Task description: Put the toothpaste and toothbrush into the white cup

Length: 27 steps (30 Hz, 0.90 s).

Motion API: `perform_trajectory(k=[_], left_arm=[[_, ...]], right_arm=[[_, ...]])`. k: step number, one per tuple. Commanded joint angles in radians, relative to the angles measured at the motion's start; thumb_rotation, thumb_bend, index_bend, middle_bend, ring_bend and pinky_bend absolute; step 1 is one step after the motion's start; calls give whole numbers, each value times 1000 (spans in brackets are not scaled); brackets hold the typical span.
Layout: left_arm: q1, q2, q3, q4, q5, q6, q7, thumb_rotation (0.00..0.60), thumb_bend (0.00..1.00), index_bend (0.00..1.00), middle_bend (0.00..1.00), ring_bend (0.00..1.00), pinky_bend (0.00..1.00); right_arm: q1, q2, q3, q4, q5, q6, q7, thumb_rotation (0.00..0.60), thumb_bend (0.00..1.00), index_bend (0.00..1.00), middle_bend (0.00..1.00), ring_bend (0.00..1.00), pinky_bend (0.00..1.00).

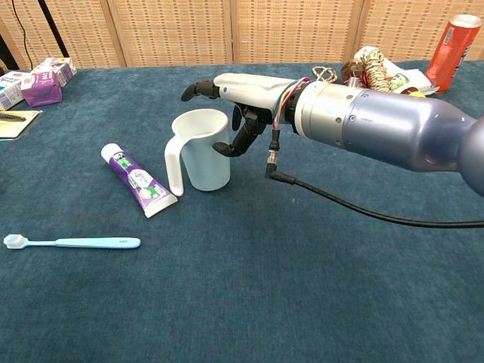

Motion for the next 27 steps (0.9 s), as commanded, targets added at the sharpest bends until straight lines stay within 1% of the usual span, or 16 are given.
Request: perform_trajectory(k=[1, 5, 7, 10, 12, 14, 15, 17, 18, 19, 20, 22, 24, 25, 27], left_arm=[[0, 0, 1, 0, 2, 1, 1, 600, 49, 0, 0, 0, 0], [1, 0, 1, 1, 3, 3, 0, 600, 49, 0, 0, 0, 0], [0, -1, 1, 2, 3, 1, 2, 600, 49, 0, 0, 0, 0], [-1, -1, 4, 2, 8, -1, 6, 600, 49, 0, 0, 0, 0], [1, -1, 7, 0, 15, 4, 6, 600, 49, 0, 0, 0, 0], [5, -1, 8, 2, 21, 13, 4, 600, 49, 0, 0, 0, 0], [5, -2, 7, 3, 23, 16, 3, 600, 49, 0, 0, 0, 0], [5, -4, 5, 9, 28, 24, -3, 600, 49, 0, 0, 0, 0], [3, -6, 2, 13, 31, 28, -6, 600, 49, 0, 0, 0, 0], [-6, -9, -7, 21, 39, 30, -12, 600, 49, 0, 0, 0, 0], [-19, -14, -16, 37, 41, 22, -20, 600, 49, 0, 0, 0, 0], [-37, -22, -28, 61, 43, 12, -30, 600, 49, 0, 0, 0, 0], [-61, -28, -38, 84, 53, -5, -36, 600, 49, 0, 0, 0, 0], [-69, -28, -40, 89, 54, -12, -38, 600, 49, 0, 0, 0, 0], [-86, -24, -47, 90, 52, -30, -27, 600, 49, 0, 0, 0, 0]], right_arm=[[-1, 21, 4, -31, 29, 1, -27, 600, 465, 34, 0, 0, 236], [-11, 80, 6, -105, 56, 21, -78, 600, 466, 4, 0, 0, 194], [-23, 136, 3, -171, 76, 34, -110, 600, 466, 0, 0, 0, 183], [-44, 202, -3, -250, 100, 41, -125, 600, 466, 0, 0, 0, 170], [-65, 276, -14, -325, 117, 37, -129, 600, 465, 0, 0, 0, 146], [-94, 352, -27, -389, 107, 45, -120, 600, 465, 0, 0, 0, 122], [-105, 375, -31, -407, 98, 49, -115, 600, 465, 0, 0, 0, 106], [-150, 450, -48, -456, 48, 78, -87, 600, 457, 0, 0, 0, 69], [-180, 489, -60, -473, 12, 101, -70, 600, 419, 0, 0, 0, 41], [-232, 543, -80, -475, -33, 158, -59, 600, 348, 0, 0, 0, 18], [-297, 595, -111, -484, -108, 231, -29, 600, 289, 0, 0, 0, 8], [-372, 632, -149, -457, -222, 321, 49, 600, 109, 0, 0, 0, 0], [-457, 650, -192, -389, -320, 436, 119, 600, 21, 0, 0, 0, 0], [-483, 649, -206, -360, -355, 476, 140, 600, 2, 0, 0, 0, 0], [-556, 640, -242, -287, -410, 576, 163, 600, 0, 0, 0, 0, 0]])
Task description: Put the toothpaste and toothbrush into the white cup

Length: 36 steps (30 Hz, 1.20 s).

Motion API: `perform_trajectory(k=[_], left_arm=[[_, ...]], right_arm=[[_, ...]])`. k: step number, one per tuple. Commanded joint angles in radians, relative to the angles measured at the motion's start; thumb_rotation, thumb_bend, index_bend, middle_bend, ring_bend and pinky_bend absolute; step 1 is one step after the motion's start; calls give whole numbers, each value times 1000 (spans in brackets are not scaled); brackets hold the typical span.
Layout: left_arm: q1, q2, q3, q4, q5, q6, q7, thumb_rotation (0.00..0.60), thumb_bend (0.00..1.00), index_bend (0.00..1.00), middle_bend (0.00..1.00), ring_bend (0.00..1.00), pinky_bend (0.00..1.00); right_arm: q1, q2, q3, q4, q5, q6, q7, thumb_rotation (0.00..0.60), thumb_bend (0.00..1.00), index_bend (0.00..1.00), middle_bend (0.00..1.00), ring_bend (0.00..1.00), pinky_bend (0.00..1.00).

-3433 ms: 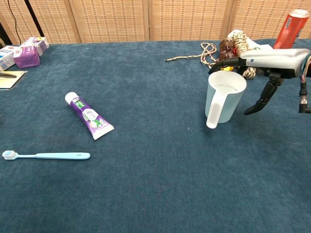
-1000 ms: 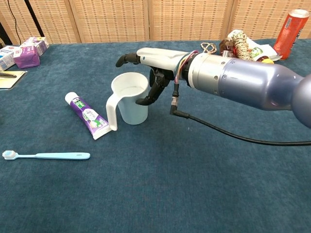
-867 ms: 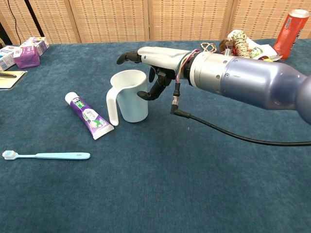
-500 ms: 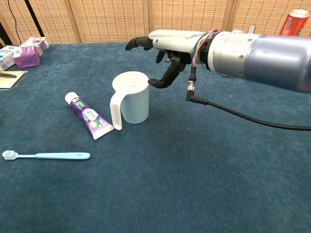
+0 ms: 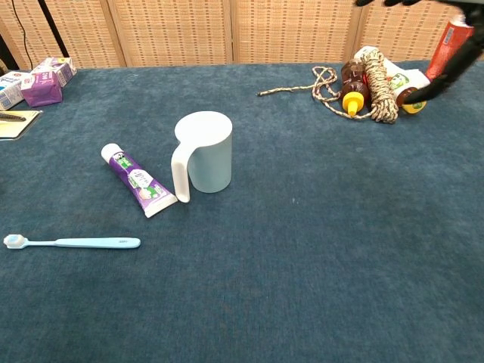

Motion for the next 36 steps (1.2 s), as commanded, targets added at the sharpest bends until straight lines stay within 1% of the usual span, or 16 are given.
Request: perform_trajectory(k=[1, 4, 7, 9, 12, 14, 18, 21, 24, 30, 34, 36], left_arm=[[-26, 4, -16, 0, -1, -25, 23, 600, 49, 0, 0, 0, 0], [-51, -2, -31, -3, 0, -36, 69, 600, 49, 0, 0, 0, 0], [-94, -16, -44, 8, 8, -77, 90, 600, 49, 0, 0, 0, 0], [-118, -27, -46, 25, 19, -100, 82, 600, 49, 0, 0, 0, 0], [-173, -54, -54, 52, 16, -172, 91, 600, 49, 0, 0, 0, 0], [-218, -72, -61, 40, 3, -240, 133, 600, 54, 0, 0, 0, 0], [-322, -135, -91, 43, -37, -377, 201, 600, 94, 0, 0, 0, 0], [-383, -182, -105, 66, -71, -461, 223, 600, 135, 0, 0, 0, 0], [-439, -248, -117, 117, -110, -528, 272, 600, 146, 0, 0, 0, 0], [-508, -348, -125, 183, -167, -591, 394, 600, 149, 0, 0, 0, 0], [-546, -415, -118, 237, -200, -620, 480, 600, 180, 1, 0, 0, 0], [-556, -442, -113, 262, -206, -622, 504, 600, 184, 22, 0, 0, 0]], right_arm=[[-234, 35, -125, 167, -211, 291, 136, 600, 0, 0, 0, 0, 0], [-311, -8, -150, 252, -231, 380, 126, 600, 0, 0, 0, 0, 0], [-377, -68, -158, 324, -242, 464, 86, 600, 0, 0, 0, 0, 0], [-399, -91, -162, 350, -251, 488, 89, 600, 0, 0, 0, 0, 0], [-430, -124, -175, 386, -263, 509, 132, 600, 0, 0, 0, 0, 0], [-439, -130, -182, 400, -271, 505, 147, 600, 0, 0, 0, 0, 0], [-445, -130, -174, 403, -286, 507, 151, 600, 0, 0, 0, 0, 0], [-444, -126, -173, 397, -283, 484, 170, 600, 0, 0, 0, 0, 0], [-445, -127, -168, 398, -286, 473, 181, 600, 0, 0, 0, 0, 0], [-447, -127, -160, 399, -283, 447, 202, 600, 0, 0, 0, 0, 0], [-448, -128, -155, 396, -285, 434, 208, 600, 0, 0, 0, 0, 0], [-448, -128, -153, 396, -288, 430, 211, 600, 0, 0, 0, 0, 0]])
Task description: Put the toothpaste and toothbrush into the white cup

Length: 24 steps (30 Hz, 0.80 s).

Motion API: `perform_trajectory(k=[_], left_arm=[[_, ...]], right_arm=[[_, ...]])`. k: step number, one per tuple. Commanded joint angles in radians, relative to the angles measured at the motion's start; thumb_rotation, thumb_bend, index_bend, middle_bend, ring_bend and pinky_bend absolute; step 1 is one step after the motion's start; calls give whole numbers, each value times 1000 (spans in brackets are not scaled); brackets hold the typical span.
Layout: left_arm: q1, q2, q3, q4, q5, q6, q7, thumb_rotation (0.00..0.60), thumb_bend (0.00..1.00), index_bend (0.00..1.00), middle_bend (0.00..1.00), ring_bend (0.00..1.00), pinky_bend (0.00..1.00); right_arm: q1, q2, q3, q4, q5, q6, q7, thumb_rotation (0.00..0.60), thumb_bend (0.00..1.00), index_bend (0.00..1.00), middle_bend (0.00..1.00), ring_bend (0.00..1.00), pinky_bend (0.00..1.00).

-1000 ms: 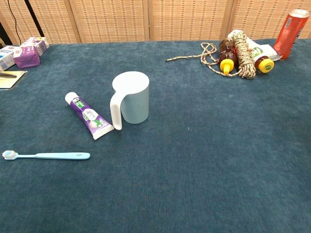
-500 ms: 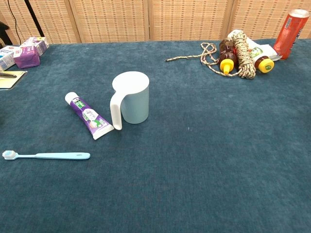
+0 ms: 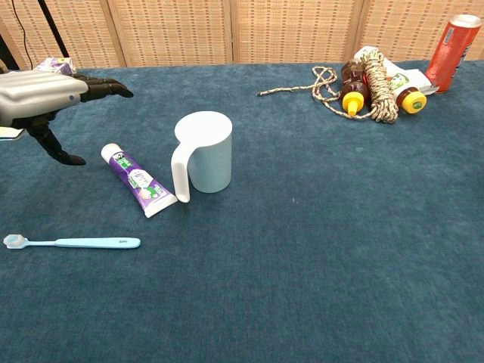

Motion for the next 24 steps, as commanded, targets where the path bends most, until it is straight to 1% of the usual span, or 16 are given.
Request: perform_trajectory(k=[1, 5, 7, 8, 9, 12, 18, 24], left_arm=[[-27, -48, 6, 46, -22, -15, 43, 600, 185, 35, 0, 0, 1], [-40, -83, 14, 80, -23, -14, 64, 600, 187, 121, 9, 0, 40], [-47, -103, 19, 99, -19, -10, 75, 600, 189, 173, 59, 4, 86], [-49, -111, 20, 105, -16, -6, 77, 600, 190, 214, 104, 17, 120], [-53, -124, 22, 116, -7, 4, 82, 600, 194, 260, 150, 44, 156], [-57, -152, 34, 141, 20, 30, 90, 600, 205, 338, 221, 116, 224], [-59, -209, 61, 204, 38, 52, 131, 600, 213, 379, 257, 183, 271], [-55, -269, 71, 276, 66, 105, 123, 600, 217, 403, 271, 196, 287]], right_arm=[[-1, 0, 2, 0, -2, -3, 3, 600, 0, 0, 0, 0, 0], [-1, 0, 5, 0, -3, -9, 7, 600, 0, 0, 0, 0, 0], [-2, 0, 7, -1, -2, -13, 10, 600, 0, 0, 0, 0, 0], [-2, 1, 8, -1, -3, -14, 12, 600, 0, 0, 0, 0, 0], [-2, 1, 9, -1, -3, -15, 16, 600, 0, 0, 0, 0, 0], [-4, 3, 14, -2, -2, -15, 23, 600, 0, 0, 0, 0, 0], [-3, 4, 17, -1, -3, -28, 37, 600, 0, 0, 0, 0, 0], [-3, 4, 19, -2, -9, -31, 43, 600, 0, 0, 0, 0, 0]])
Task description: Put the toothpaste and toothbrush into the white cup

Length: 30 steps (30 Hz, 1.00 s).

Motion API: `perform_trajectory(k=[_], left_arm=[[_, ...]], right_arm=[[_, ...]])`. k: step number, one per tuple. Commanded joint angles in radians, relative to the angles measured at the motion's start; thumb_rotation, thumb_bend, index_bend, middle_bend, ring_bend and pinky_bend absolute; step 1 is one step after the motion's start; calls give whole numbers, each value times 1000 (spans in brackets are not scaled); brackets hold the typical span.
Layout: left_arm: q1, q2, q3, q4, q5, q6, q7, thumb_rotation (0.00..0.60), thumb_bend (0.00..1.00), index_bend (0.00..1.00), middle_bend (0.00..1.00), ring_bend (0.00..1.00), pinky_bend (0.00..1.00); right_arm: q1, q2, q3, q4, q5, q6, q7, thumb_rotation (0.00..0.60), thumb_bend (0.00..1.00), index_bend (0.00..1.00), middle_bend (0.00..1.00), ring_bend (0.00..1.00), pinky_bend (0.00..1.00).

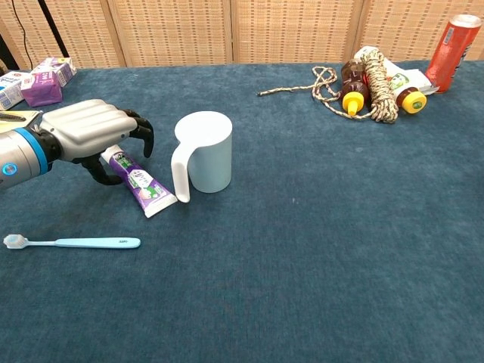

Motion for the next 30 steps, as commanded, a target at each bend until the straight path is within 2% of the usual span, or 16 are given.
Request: perform_trajectory(k=[1, 6, 11, 16, 25, 27, 30], left_arm=[[2, -32, 8, 38, 17, 26, -10, 600, 218, 416, 283, 205, 297], [0, -73, 19, 88, 46, 60, -32, 600, 266, 631, 477, 356, 428], [4, -100, 33, 136, 70, 89, -51, 600, 295, 734, 563, 438, 499], [17, -99, 30, 155, 69, 119, -91, 600, 314, 756, 578, 451, 508], [64, 21, 22, 115, 73, 205, -249, 600, 315, 759, 580, 452, 508], [81, 61, 24, 99, 76, 228, -305, 600, 315, 762, 582, 454, 508], [125, 128, 12, 62, 68, 296, -457, 600, 316, 765, 584, 456, 510]], right_arm=[[0, 0, 0, -2, -2, -3, 5, 600, 0, 0, 0, 0, 0], [1, 2, -1, -5, -7, -10, 14, 600, 0, 0, 0, 0, 0], [1, 4, 1, -7, -9, -15, 18, 600, 0, 0, 0, 0, 0], [0, 5, 0, -10, -15, -16, 21, 600, 0, 0, 0, 0, 0], [1, 1, -6, -18, -29, -23, 10, 600, 0, 0, 0, 0, 0], [0, 1, -8, -21, -34, -25, 7, 600, 0, 0, 0, 0, 0], [0, 0, -11, -26, -42, -25, 1, 600, 0, 0, 0, 0, 0]])
